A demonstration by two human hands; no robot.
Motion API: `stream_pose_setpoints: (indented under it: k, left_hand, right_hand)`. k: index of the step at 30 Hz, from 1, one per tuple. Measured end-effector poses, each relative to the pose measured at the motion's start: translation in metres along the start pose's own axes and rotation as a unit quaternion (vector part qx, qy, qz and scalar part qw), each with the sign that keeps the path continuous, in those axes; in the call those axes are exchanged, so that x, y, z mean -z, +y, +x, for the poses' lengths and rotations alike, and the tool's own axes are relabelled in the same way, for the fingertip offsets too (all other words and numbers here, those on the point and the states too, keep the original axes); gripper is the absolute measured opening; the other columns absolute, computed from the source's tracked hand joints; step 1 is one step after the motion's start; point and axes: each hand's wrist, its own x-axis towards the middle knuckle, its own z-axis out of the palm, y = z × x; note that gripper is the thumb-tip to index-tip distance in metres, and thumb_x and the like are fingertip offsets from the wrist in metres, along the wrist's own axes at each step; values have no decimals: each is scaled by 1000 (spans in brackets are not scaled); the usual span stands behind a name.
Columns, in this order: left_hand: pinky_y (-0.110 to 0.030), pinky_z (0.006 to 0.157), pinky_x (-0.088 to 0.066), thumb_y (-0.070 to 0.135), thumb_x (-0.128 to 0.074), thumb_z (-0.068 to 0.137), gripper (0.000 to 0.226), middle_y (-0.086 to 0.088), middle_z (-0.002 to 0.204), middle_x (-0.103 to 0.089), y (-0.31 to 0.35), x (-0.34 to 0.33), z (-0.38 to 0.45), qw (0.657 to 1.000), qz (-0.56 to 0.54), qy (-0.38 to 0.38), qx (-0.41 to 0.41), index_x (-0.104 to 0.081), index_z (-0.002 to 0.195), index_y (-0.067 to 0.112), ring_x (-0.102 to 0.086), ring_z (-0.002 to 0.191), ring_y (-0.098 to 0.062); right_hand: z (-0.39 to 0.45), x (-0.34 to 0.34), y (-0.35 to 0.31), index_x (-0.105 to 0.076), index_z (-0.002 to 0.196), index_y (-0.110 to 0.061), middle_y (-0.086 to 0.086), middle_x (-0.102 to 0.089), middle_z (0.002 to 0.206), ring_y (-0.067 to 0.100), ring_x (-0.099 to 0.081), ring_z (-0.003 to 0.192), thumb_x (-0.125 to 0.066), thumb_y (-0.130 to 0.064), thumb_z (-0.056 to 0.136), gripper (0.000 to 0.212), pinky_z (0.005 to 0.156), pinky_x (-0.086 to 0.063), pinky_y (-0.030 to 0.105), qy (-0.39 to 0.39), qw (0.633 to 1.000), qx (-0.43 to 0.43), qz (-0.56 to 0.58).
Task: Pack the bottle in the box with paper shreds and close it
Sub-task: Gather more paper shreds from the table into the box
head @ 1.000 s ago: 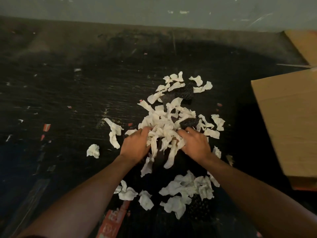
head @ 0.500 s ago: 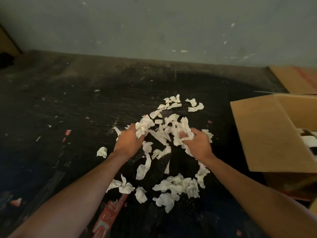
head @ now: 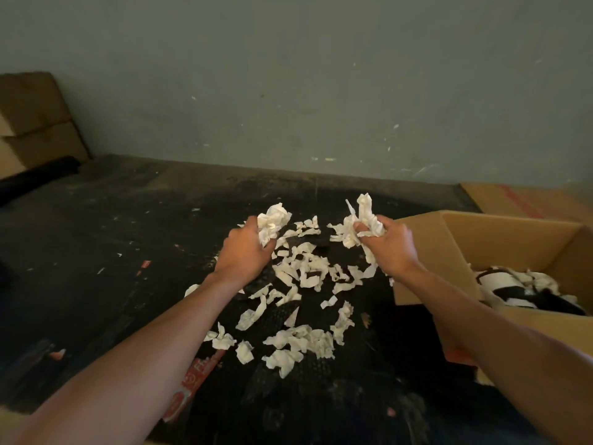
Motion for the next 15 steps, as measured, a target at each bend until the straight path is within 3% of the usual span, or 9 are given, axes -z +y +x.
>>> stream_pose_setpoints:
  k: [3,8,11,15]
  left_hand:
    - [-37,68,-48,38,-62,93,35,-9,93,-64,34,11,-24,999,-1,28,-21,-53,113,12,-63,83,-28]
    - [-33,65,-46,40,-61,94,36,-5,93,-62,97,18,-52,998,-12,29,-50,-52,117,13,-60,79,-20]
    - [-43,74,-55,43,-58,94,40,-8,96,-64,135,12,-61,996,-35,31,-71,-52,120,13,-64,85,-26]
    - [-48,81,-54,44,-59,93,38,-10,101,-66,187,-8,-67,992,-70,12,-101,-54,116,14,-65,93,-31]
  right_hand:
    - [-18,38,-10,-67,106,-18,0,-70,78,16,-63,61,-67,-34,91,22,54,-52,34,29,999,14,-3]
    - [-42,109,-17,-68,96,-19,-5,-69,77,12,-66,66,-69,-37,90,18,55,-51,25,81,996,20,-19]
    - [-52,152,-14,-67,85,-21,-6,-66,69,9,-61,60,-72,-33,88,14,48,-42,17,114,993,9,-40]
    - [-64,208,-2,-68,82,-17,-4,-66,68,13,-62,60,-74,-32,86,16,51,-44,24,151,987,-15,-60]
